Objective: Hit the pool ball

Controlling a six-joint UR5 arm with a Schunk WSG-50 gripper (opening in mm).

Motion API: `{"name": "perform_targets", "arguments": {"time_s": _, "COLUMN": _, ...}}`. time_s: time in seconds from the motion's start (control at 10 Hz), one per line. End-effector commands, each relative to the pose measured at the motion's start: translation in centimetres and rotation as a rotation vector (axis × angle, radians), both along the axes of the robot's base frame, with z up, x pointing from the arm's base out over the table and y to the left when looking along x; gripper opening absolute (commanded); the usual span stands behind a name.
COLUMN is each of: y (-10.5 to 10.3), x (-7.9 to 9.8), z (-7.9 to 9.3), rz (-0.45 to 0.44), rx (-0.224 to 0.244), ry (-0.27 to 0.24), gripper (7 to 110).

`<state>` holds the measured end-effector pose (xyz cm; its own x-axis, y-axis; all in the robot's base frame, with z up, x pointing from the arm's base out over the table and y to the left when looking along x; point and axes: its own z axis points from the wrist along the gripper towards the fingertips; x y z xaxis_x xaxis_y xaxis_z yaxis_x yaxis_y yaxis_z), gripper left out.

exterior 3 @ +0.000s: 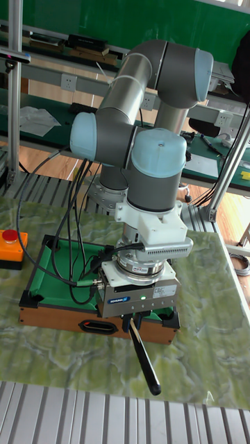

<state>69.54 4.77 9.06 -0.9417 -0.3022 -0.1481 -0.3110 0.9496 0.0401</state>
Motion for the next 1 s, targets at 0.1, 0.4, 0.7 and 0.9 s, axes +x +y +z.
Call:
{"name": "perform_targets", "arguments": {"time_s": 0.1, "y": -0.1, "x": -0.1, "z": 0.1, "rz": 0.001, "rx": 0.002, "ry": 0.006, "gripper": 7}}
{"name": "perform_targets", "arguments": {"time_s": 0.4, "y": -0.4, "x": -0.2, "z": 0.1, "rz": 0.002, "rx": -0.012, "ry": 0.008, "gripper": 7}}
{"name": "perform_targets", "arguments": {"time_s": 0.7, "y": -0.4, "x": 0.1, "z": 0.1, "rz": 0.04, "rx": -0.016, "ry": -0.006, "gripper": 7}}
{"name": "perform_targets", "arguments": {"time_s": 0.9, "y": 0.6, "x": 1.2, "z": 0.4, "rz": 0.038, "rx": 0.024, "ry": -0.053, "gripper": 7}}
